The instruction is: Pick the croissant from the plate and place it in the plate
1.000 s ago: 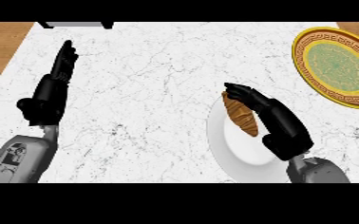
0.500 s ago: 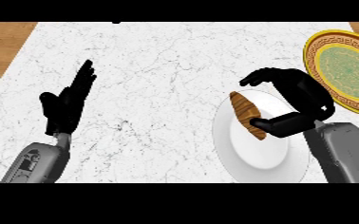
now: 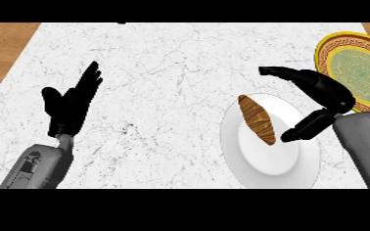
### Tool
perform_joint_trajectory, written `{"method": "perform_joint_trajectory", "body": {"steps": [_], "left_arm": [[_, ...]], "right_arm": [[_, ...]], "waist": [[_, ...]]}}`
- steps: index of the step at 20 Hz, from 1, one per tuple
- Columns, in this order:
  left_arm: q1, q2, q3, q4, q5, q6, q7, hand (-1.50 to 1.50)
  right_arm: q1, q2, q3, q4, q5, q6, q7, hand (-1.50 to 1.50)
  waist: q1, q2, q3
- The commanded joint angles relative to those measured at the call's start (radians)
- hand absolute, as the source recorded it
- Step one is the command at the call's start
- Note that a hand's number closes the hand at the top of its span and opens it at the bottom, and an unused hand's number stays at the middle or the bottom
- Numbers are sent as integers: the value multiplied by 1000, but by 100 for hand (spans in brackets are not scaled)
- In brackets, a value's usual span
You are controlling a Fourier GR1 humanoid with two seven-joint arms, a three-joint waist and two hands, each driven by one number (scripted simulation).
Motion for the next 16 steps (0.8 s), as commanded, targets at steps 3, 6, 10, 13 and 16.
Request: {"method": "perform_joint_trajectory", "body": {"steps": [3, 6, 10, 13, 16], "left_arm": [[-7, -6, -1, 20, -13, 0, 8, 0], [-1, 17, 28, 18, 0, -15, 11, 0], [-53, -4, 18, 22, -23, 14, 56, 0], [6, 24, 52, 30, 21, -55, 19, 0], [42, 6, 34, -14, -14, -20, 18, 0]], "right_arm": [[-106, -75, 84, 188, 182, 41, -305, -150], [-143, -91, 133, 243, 220, 12, -374, -150], [-187, -90, 243, 303, 320, -54, -395, -150], [-198, -84, 317, 329, 387, -101, -411, -150], [-251, -84, 334, 414, 462, -211, -466, -150]], "waist": [[-4, -4, -2], [-13, -9, -4], [-26, -10, -4], [-28, -14, -6], [-33, -18, -5]]}}
